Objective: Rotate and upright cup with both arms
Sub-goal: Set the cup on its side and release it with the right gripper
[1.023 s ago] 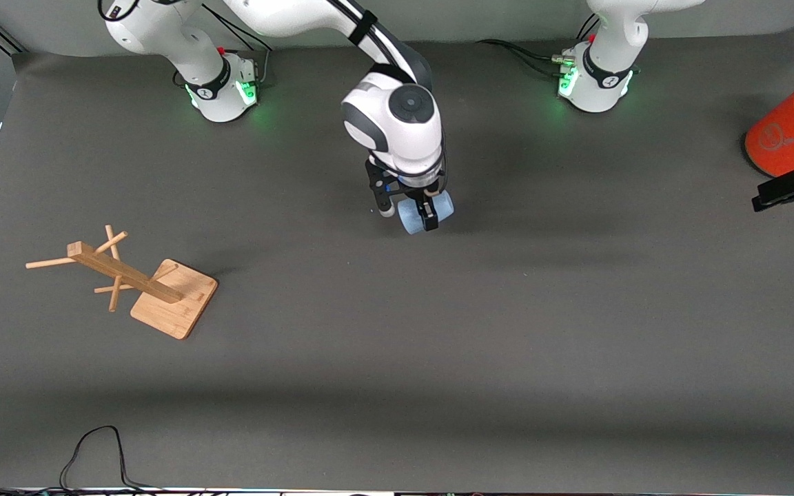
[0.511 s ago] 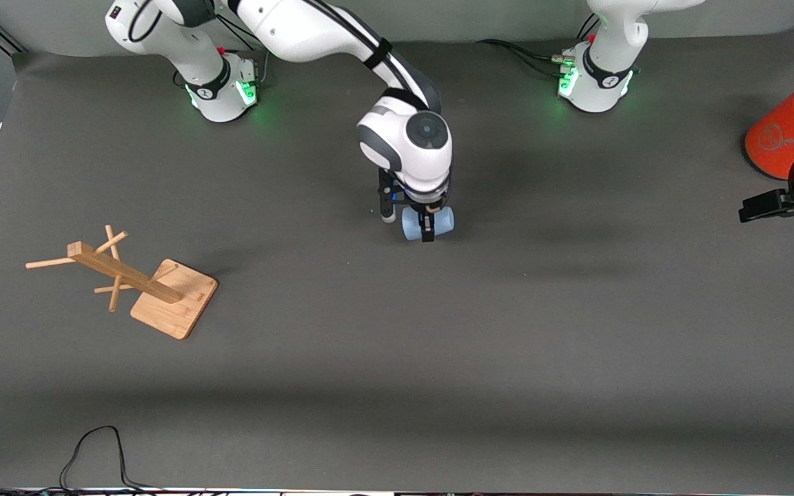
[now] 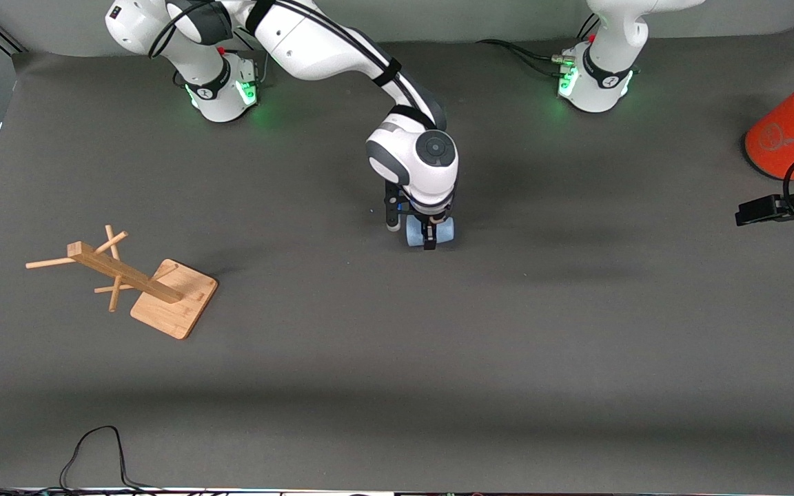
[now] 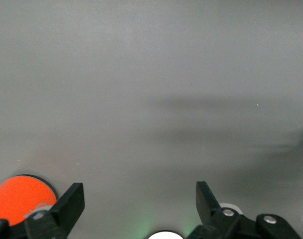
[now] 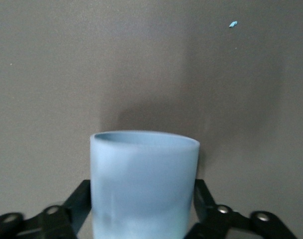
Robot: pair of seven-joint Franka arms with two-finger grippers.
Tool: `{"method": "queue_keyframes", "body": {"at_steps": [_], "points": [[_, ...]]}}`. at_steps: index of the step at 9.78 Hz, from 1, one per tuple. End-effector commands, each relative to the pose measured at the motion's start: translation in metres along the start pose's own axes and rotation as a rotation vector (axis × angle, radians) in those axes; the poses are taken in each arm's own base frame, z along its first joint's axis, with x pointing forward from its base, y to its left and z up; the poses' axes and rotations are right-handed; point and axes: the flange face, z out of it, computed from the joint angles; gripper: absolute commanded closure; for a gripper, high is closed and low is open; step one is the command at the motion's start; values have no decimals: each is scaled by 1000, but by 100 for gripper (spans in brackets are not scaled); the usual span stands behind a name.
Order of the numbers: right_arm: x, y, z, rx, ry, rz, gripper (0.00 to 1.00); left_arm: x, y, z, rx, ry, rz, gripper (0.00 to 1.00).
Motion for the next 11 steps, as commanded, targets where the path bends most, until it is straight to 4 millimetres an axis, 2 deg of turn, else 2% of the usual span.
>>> {"method": "queue_keyframes", "body": {"at_steps": [1, 3, 5, 7, 9, 10, 11], "points": [[-5, -2, 0, 12, 20, 21, 0, -2, 3, -3, 19, 0, 19, 0], [-5, -3, -3, 14, 16, 17, 0, -3, 8, -4, 40, -2, 28, 0], [-4, -15, -32, 33, -17, 28, 0, -1, 22, -4, 45, 2, 33, 0], [8, -23, -68, 14, -2, 35, 0, 0, 35, -3, 47, 3, 50, 0], [11, -26, -83, 14, -5, 26, 0, 4, 63, 3, 52, 2, 42, 0], [16, -27, -105, 10, -6, 22, 0, 9, 83, 12, 55, -8, 31, 0], [37, -38, -139, -24, -7, -6, 0, 11, 105, 19, 63, -17, 19, 0]]}}
